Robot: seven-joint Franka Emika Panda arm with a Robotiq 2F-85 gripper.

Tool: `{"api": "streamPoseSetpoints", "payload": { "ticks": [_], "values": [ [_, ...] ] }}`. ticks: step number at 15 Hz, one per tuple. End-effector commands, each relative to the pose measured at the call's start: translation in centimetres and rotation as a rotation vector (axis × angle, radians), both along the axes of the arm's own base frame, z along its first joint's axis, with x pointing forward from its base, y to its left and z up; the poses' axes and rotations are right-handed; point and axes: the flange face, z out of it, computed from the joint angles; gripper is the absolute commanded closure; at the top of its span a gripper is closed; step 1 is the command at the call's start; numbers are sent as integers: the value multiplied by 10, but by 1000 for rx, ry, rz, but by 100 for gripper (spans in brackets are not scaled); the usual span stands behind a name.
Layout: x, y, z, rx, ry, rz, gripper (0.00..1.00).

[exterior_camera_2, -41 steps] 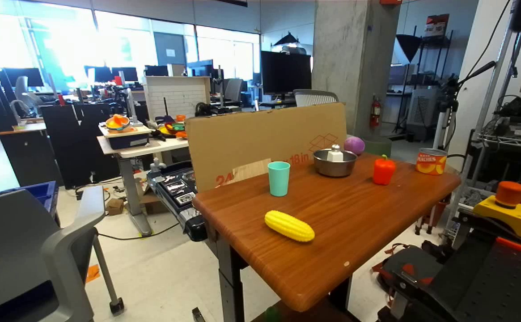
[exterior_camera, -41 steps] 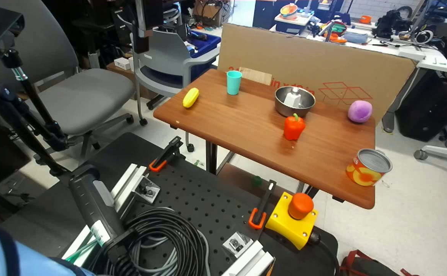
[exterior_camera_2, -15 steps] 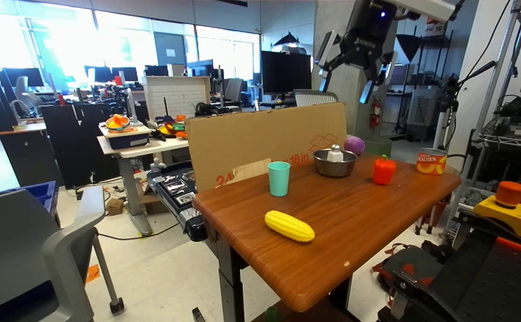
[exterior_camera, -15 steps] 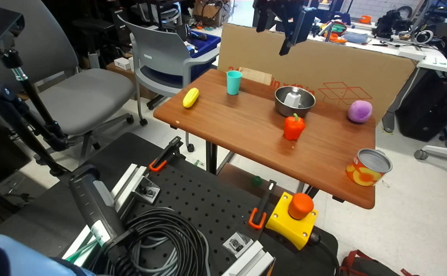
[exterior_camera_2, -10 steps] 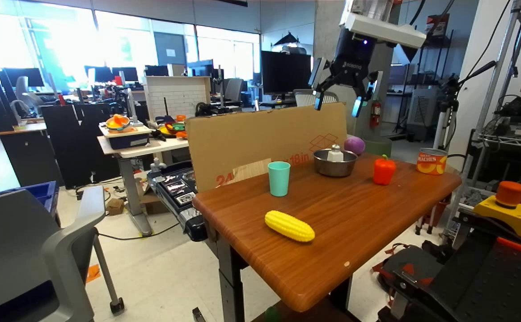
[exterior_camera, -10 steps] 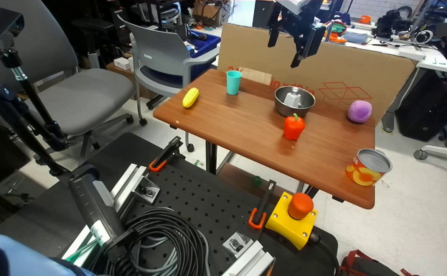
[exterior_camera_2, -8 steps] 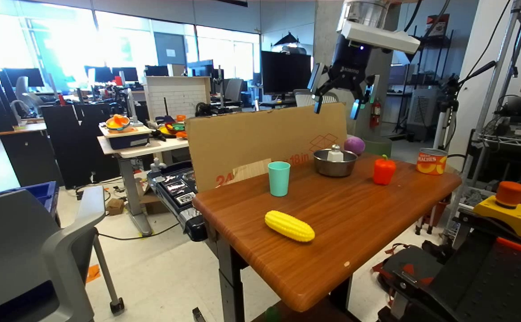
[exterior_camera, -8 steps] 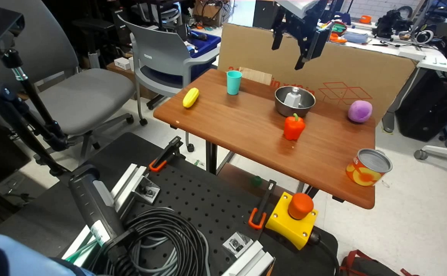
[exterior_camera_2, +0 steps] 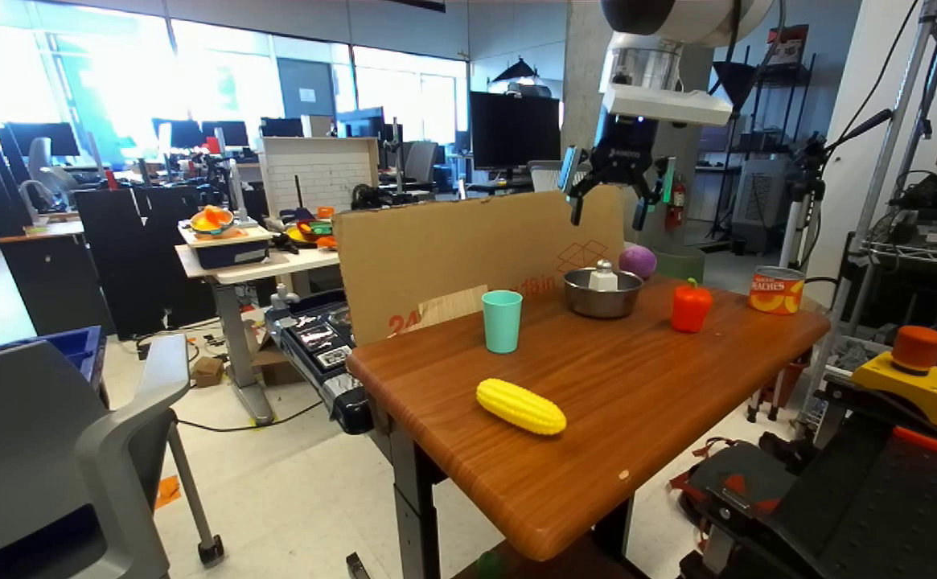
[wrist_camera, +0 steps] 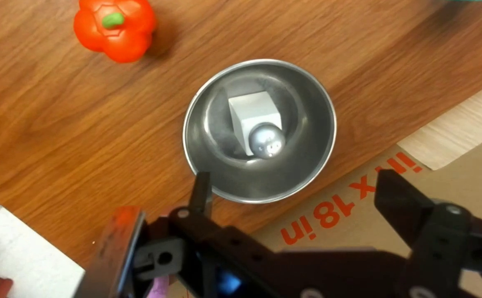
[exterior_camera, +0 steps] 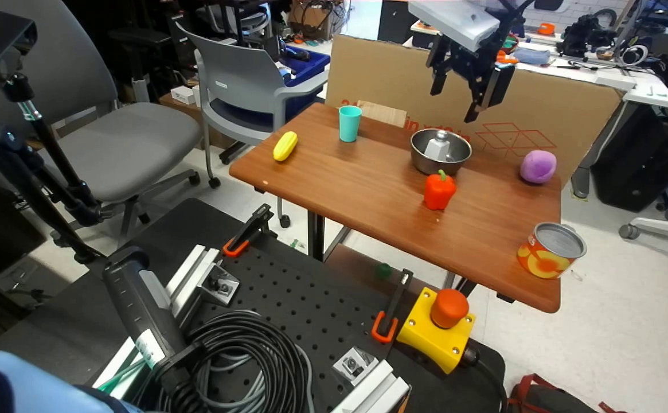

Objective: Remove the bottle from the bowl and put it on the table

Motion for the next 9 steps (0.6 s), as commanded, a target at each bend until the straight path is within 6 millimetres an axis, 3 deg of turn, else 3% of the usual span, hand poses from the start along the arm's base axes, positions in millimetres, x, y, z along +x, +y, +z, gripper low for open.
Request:
{"api": "streamPoseSetpoints", "payload": {
  "ticks": [1, 6, 7, 8, 9],
  "values": [
    [16, -4, -18, -32, 43, -20, 0],
    [19, 2, -42, -49, 96, -10, 0],
    [20, 4, -46, -53, 104, -5, 6],
    [20, 6, -49, -54, 113, -1, 28],
    [21, 7, -51, -55, 116, 0, 30]
  ]
}}
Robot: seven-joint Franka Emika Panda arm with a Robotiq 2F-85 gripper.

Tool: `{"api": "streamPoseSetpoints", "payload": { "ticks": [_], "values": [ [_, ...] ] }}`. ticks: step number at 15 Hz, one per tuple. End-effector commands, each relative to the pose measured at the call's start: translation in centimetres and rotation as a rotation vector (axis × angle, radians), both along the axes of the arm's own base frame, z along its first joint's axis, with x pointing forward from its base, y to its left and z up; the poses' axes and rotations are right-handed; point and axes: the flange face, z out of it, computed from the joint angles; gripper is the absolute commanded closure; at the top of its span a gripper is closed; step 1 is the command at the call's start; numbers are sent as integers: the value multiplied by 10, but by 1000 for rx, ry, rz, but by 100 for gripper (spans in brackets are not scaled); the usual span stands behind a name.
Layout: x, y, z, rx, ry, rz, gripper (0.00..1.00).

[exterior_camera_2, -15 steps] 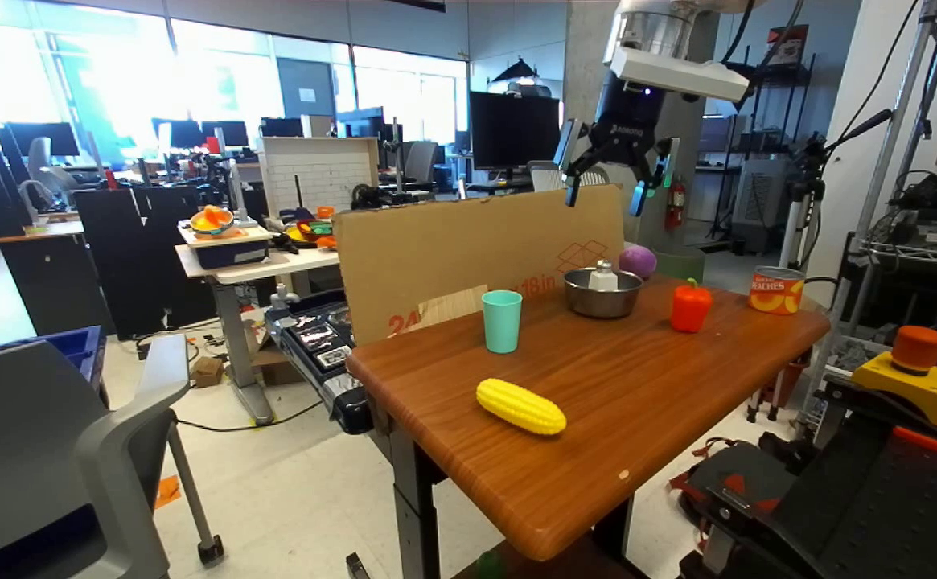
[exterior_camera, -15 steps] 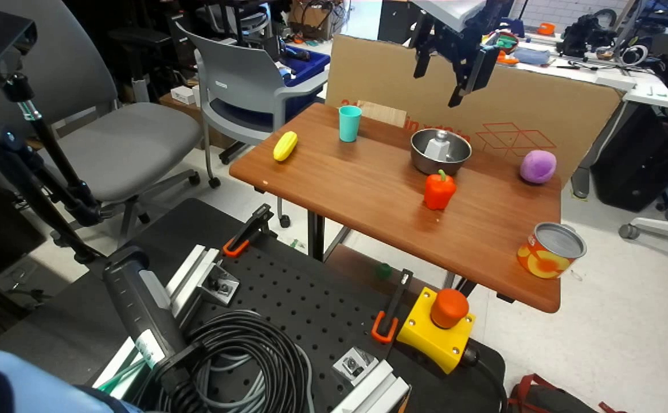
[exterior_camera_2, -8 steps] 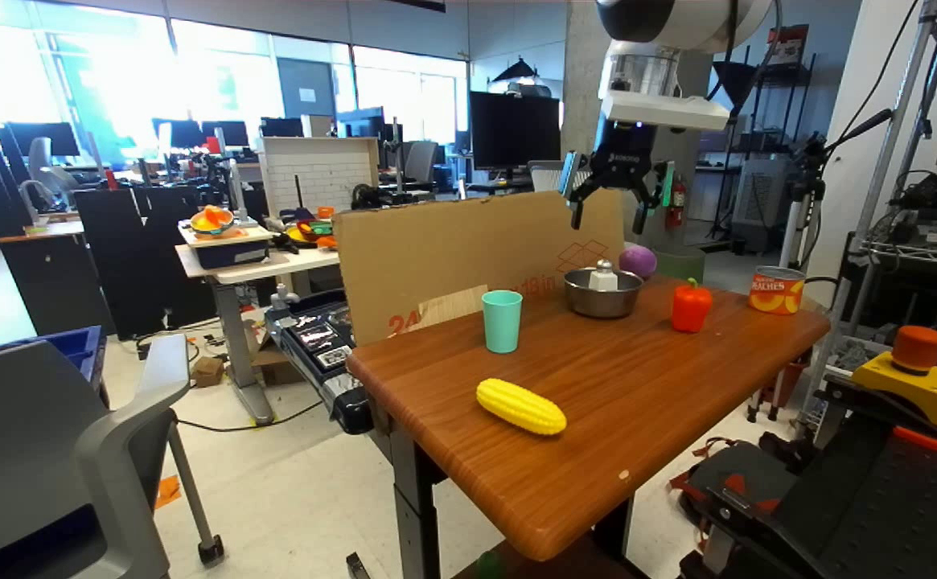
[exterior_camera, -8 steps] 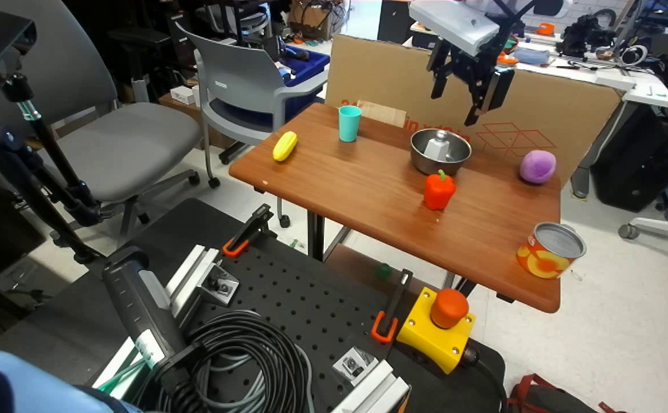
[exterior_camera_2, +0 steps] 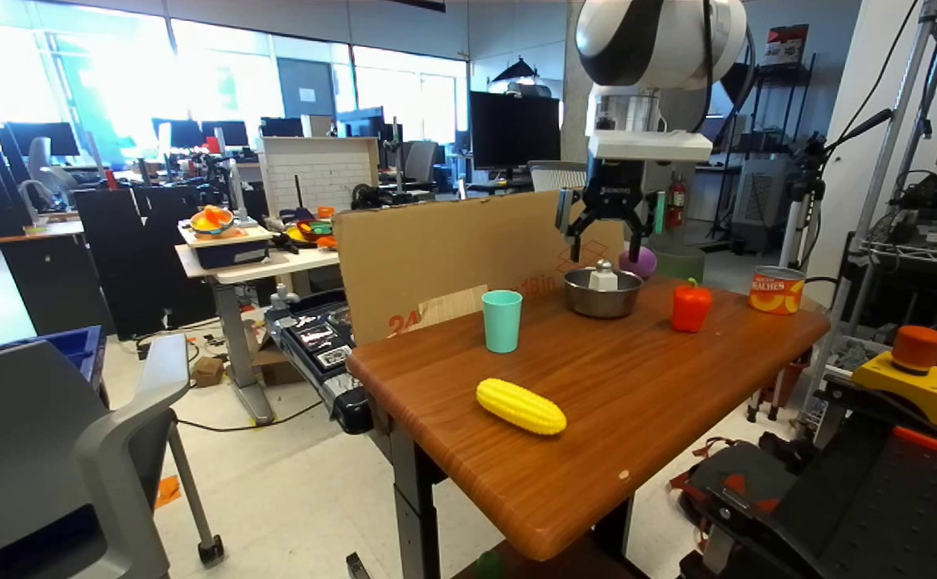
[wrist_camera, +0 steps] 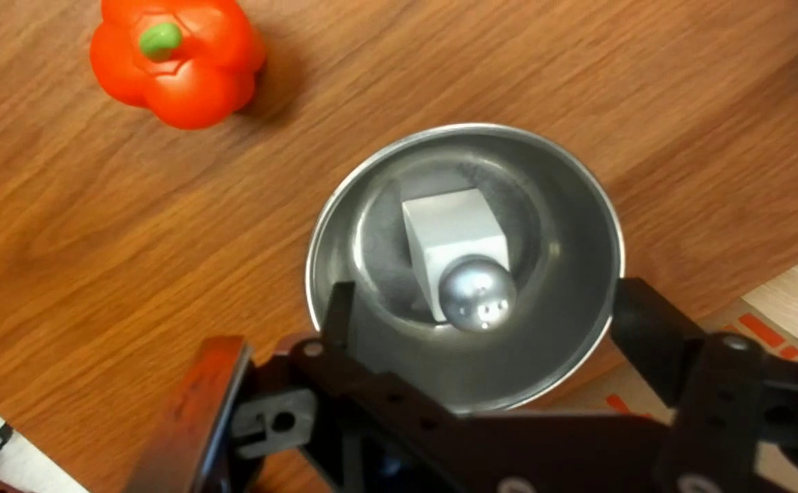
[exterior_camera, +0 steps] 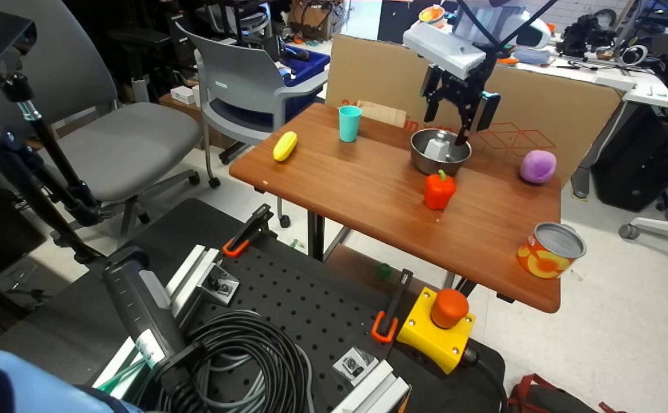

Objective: Remove the bottle from the bowl and put it on the table

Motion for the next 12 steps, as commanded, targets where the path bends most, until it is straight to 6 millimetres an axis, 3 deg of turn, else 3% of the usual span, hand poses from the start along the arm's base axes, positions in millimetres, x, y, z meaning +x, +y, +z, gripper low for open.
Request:
{"api": "streamPoseSetpoints", "payload": {
  "ticks": [1, 5, 9, 10, 12],
  "values": [
    [9, 5, -3, -33, 24, 2, 33],
    [13, 5, 6, -42, 6, 6, 63],
    [11, 6, 27, -44, -17, 0, 93],
    [9, 7, 36, -39, -24, -1, 98],
    [3, 12, 54, -24, -37, 6, 94]
  ]
}}
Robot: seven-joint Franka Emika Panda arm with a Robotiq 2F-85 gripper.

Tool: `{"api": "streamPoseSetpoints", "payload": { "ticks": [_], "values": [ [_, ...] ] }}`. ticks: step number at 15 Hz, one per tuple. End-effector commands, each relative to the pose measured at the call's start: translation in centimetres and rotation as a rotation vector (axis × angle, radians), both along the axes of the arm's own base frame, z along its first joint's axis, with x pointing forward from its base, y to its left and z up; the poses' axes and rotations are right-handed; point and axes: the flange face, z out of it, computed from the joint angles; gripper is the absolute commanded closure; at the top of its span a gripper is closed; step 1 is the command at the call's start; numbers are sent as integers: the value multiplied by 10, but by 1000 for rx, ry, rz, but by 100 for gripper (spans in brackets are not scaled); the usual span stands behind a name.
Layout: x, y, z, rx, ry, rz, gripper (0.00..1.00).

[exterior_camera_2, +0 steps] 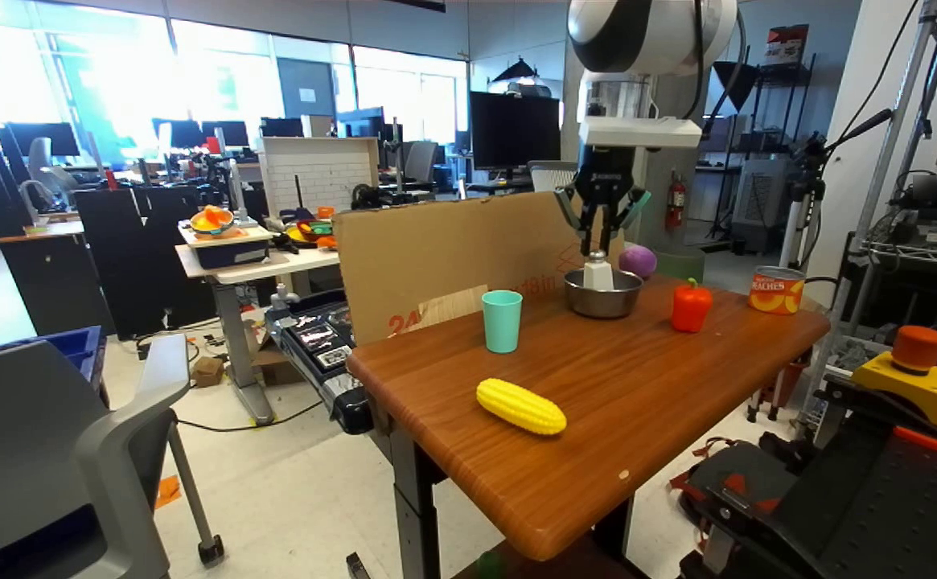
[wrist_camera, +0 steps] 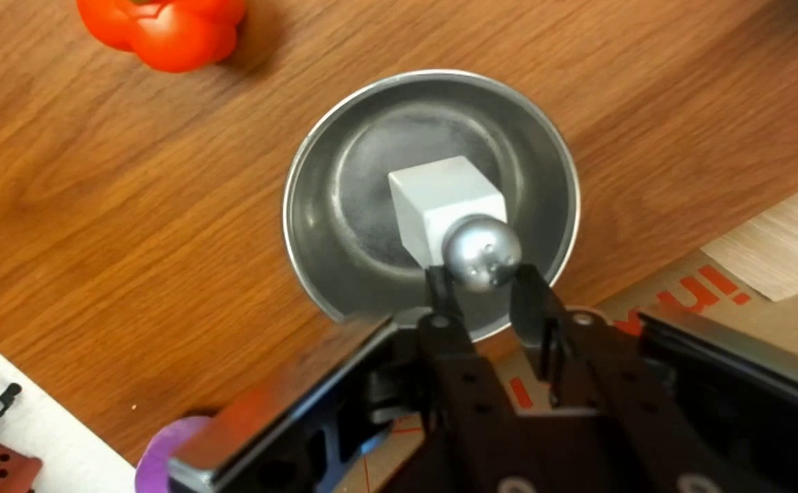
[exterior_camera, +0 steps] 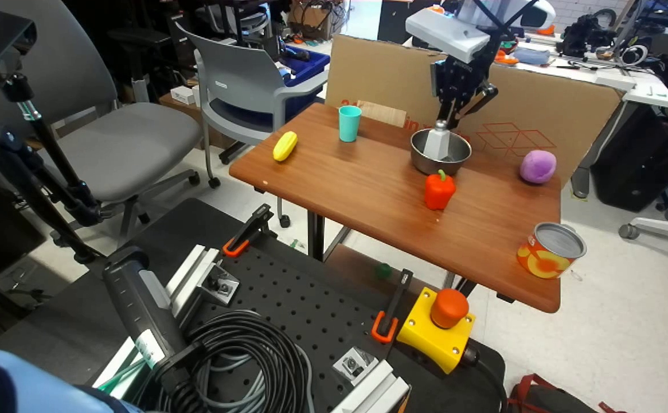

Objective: Remove the bottle from the bowl and put it on the table

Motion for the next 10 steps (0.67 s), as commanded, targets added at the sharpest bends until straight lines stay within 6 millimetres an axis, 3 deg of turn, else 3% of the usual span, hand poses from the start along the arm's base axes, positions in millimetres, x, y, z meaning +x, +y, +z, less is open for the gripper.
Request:
{"api": "streamPoseSetpoints", "payload": {
  "ticks": [1, 4, 7, 10],
  "values": [
    [-14, 10, 43, 1, -16, 7, 94],
    [-27, 26, 79, 15, -58, 37, 94],
    [-55, 59, 117, 56, -114, 99, 94],
    [-87, 90, 128, 99, -126, 163, 94]
  ]
}}
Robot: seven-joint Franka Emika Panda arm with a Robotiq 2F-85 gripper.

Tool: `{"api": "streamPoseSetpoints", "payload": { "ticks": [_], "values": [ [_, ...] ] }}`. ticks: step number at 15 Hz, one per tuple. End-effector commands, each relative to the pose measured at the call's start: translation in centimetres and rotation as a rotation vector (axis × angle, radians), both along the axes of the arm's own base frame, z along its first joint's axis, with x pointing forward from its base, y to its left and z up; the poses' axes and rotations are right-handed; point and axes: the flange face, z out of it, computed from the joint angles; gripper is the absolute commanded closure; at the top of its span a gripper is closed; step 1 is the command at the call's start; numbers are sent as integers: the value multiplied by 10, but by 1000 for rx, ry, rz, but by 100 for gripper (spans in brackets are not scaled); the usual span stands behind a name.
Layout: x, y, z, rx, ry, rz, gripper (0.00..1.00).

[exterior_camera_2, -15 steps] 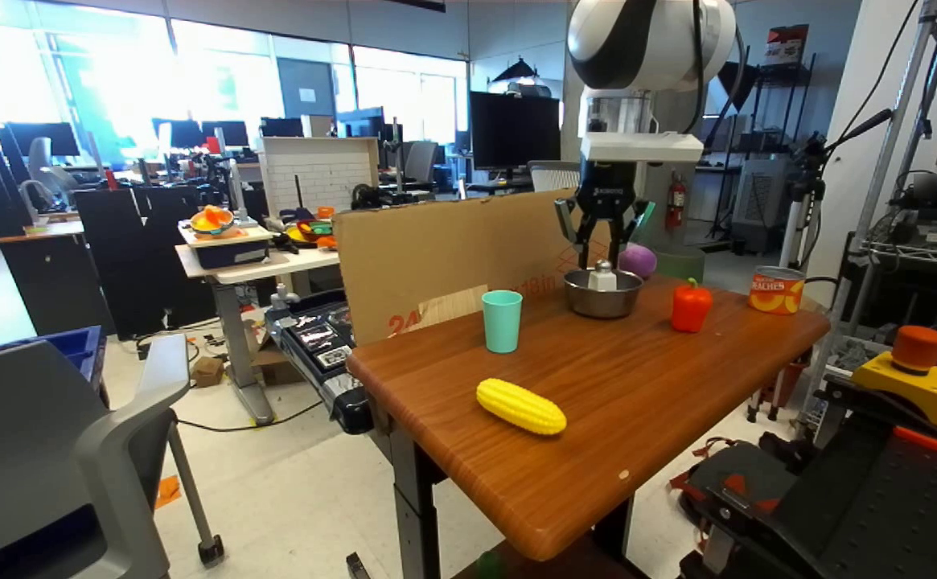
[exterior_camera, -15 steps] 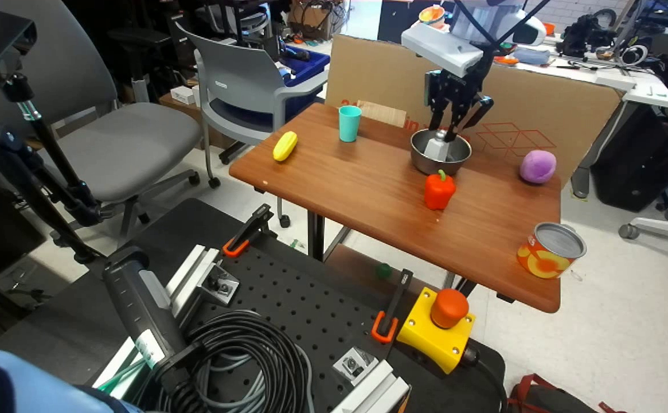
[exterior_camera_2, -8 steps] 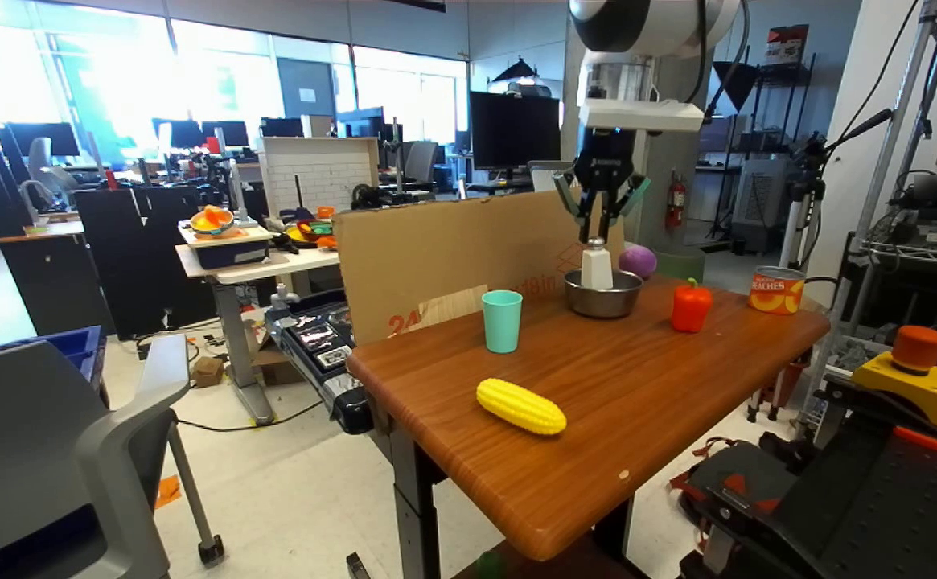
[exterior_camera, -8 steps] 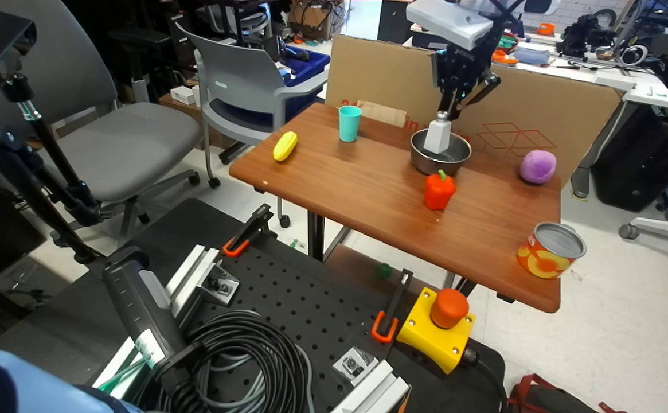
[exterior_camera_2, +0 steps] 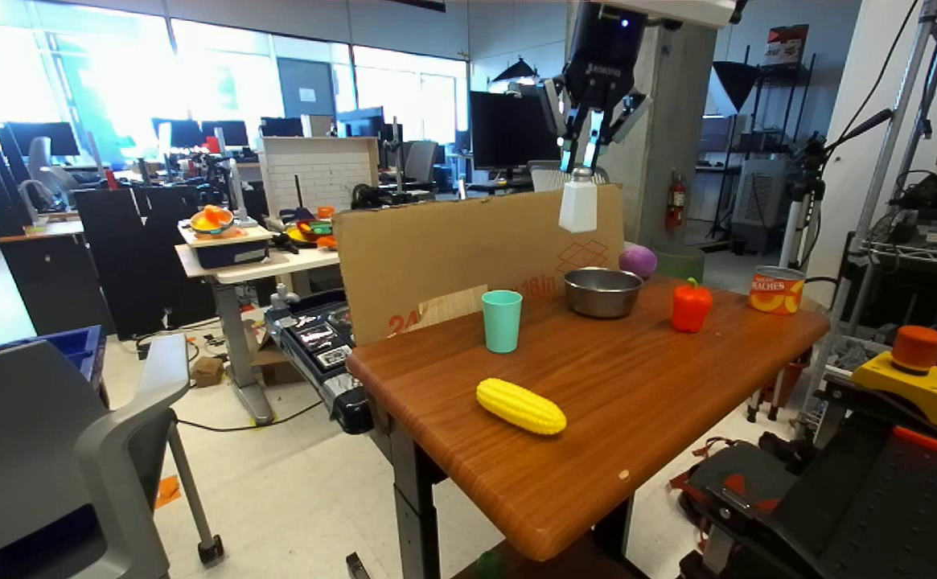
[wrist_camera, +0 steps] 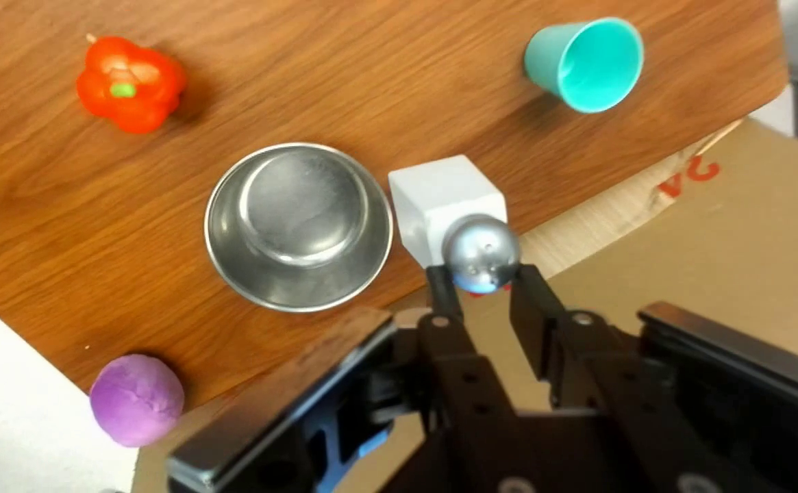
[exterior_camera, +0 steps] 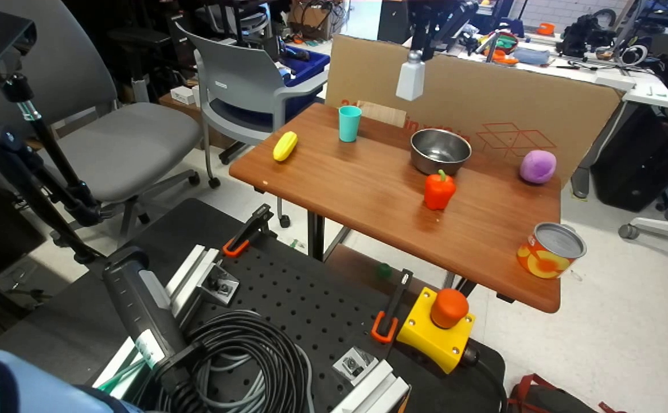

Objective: Remove the bottle from the bowl and put it on the table

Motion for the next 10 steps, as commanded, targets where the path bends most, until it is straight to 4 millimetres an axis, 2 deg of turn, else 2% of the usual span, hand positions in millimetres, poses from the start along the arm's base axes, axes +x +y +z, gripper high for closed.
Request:
{"api": "streamPoseSetpoints", "payload": {
  "ticks": [1, 5, 10],
  "values": [
    [-50, 29, 5, 53, -7, 78, 94],
    [-88, 44, -31, 54, 60, 156, 94],
    [-115, 54, -84, 39, 32, 195, 94]
  ]
}}
